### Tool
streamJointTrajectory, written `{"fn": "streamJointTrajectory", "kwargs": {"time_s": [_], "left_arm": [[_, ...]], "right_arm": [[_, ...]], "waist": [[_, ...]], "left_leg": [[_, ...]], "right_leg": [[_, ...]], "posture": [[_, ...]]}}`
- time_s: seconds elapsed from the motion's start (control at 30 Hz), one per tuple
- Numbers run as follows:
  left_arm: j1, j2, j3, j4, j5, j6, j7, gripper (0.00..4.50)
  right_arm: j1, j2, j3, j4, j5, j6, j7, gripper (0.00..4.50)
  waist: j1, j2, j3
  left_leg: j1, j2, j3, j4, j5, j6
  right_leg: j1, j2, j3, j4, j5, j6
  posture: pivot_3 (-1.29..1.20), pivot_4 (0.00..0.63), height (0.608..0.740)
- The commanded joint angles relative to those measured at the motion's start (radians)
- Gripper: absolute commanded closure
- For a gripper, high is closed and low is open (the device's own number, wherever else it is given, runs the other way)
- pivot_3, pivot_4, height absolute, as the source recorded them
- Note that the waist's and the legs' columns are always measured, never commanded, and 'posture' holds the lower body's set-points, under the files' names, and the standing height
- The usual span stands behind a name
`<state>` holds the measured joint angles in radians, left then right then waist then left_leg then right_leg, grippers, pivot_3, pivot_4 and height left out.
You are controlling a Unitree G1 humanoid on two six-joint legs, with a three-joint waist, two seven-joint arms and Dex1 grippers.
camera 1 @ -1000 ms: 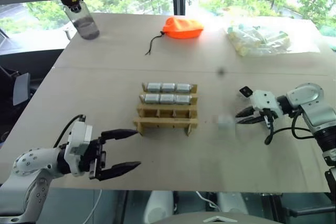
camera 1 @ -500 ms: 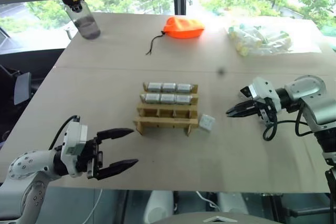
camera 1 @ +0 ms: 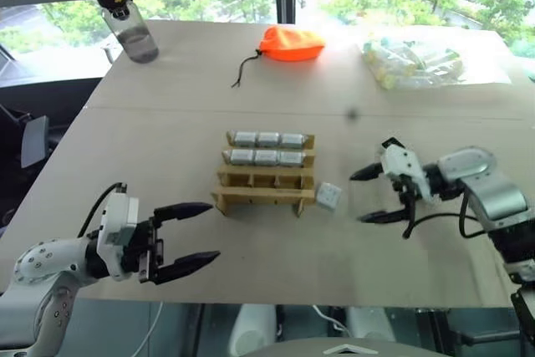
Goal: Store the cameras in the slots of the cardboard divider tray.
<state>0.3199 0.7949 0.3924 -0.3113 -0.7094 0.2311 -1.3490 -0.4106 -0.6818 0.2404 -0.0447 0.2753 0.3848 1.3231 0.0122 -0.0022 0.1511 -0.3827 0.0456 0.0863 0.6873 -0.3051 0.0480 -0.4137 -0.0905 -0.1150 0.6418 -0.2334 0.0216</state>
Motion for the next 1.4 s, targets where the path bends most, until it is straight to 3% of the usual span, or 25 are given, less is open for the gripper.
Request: {"fn": "streamJointTrajectory", "kwargs": {"time_s": [0.03,0.23,0.4,0.87,1.07,1.2,1.23,1.27,1.3,1.4], "left_arm": [[0.008,0.0,0.029,-0.016,-0.008,-0.014,-0.002,0.0],[0.01,0.011,0.039,-0.015,-0.012,-0.006,-0.005,0.0],[-0.002,0.024,0.041,-0.007,-0.015,0.002,-0.013,0.0],[-0.077,0.038,0.013,0.011,-0.009,0.046,0.009,0.0],[-0.088,0.039,0.006,0.017,-0.001,0.047,0.014,0.0],[-0.08,0.043,0.02,0.014,-0.006,0.047,0.011,0.0],[-0.076,0.044,0.024,0.011,-0.008,0.048,0.012,0.0],[-0.072,0.043,0.027,0.008,-0.009,0.049,0.013,0.0],[-0.068,0.043,0.029,0.005,-0.011,0.05,0.014,0.0],[-0.063,0.042,0.032,0.0,-0.014,0.052,0.017,0.0]], "right_arm": [[0.052,0.05,-0.005,-0.128,0.014,0.115,-0.139,0.03],[0.09,0.156,-0.002,-0.17,-0.051,0.184,-0.378,0.03],[0.102,0.19,0.008,-0.196,-0.06,0.171,-0.439,0.03],[0.115,0.093,0.004,-0.186,-0.064,-0.016,-0.321,0.03],[0.09,0.118,0.023,-0.141,-0.076,-0.019,-0.336,0.03],[0.081,0.127,0.03,-0.119,-0.083,-0.021,-0.33,1.65],[0.078,0.129,0.03,-0.112,-0.084,-0.023,-0.329,2.29],[0.074,0.13,0.031,-0.106,-0.084,-0.023,-0.327,2.56],[0.071,0.131,0.031,-0.102,-0.084,-0.025,-0.324,2.76],[0.065,0.132,0.032,-0.096,-0.086,-0.027,-0.319,2.76]], "waist": [[0.0,0.0,0.0],[-0.004,0.0,0.0],[-0.002,0.0,0.0],[-0.001,0.0,0.0],[-0.005,-0.001,0.0],[-0.005,-0.001,0.0],[-0.005,-0.001,0.0],[-0.005,-0.001,0.0],[-0.006,-0.001,0.0],[-0.007,-0.001,0.0]], "left_leg": [[0.0,0.0,0.0,0.0,0.0,0.0],[0.001,0.0,0.0,0.0,0.001,-0.001],[0.001,0.0,0.0,0.0,0.001,-0.001],[0.001,0.0,0.0,0.0,0.001,-0.001],[0.001,0.0,0.0,0.0,0.001,-0.001],[0.001,0.0,0.0,0.0,0.001,-0.001],[0.001,0.0,0.0,0.0,0.001,-0.001],[0.001,0.0,0.0,0.0,0.001,-0.001],[0.001,0.0,0.0,0.0,0.001,-0.001],[0.001,0.0,0.0,0.0,0.001,-0.001]], "right_leg": [[0.0,0.0,0.0,0.0,0.0,0.0],[0.0,0.001,0.001,0.001,0.0,0.0],[0.0,0.001,0.001,0.0,0.0,0.0],[0.0,0.001,0.001,0.0,0.0,0.0],[0.0,0.001,0.001,0.0,0.0,0.0],[0.0,0.001,0.001,0.0,0.0,0.0],[0.0,0.001,0.001,0.0,0.0,0.0],[0.0,0.001,0.001,0.0,0.0,0.0],[0.0,0.001,0.001,0.0,0.0,0.0],[0.0,0.001,0.001,0.0,0.0,0.0]], "posture": [[0.0,0.15,0.726],[0.0,0.15,0.726],[0.0,0.15,0.726],[0.0,0.15,0.726],[0.0,0.15,0.726],[0.0,0.15,0.726],[0.0,0.15,0.726],[0.0,0.15,0.726],[0.0,0.15,0.726],[0.0,0.15,0.726]]}}
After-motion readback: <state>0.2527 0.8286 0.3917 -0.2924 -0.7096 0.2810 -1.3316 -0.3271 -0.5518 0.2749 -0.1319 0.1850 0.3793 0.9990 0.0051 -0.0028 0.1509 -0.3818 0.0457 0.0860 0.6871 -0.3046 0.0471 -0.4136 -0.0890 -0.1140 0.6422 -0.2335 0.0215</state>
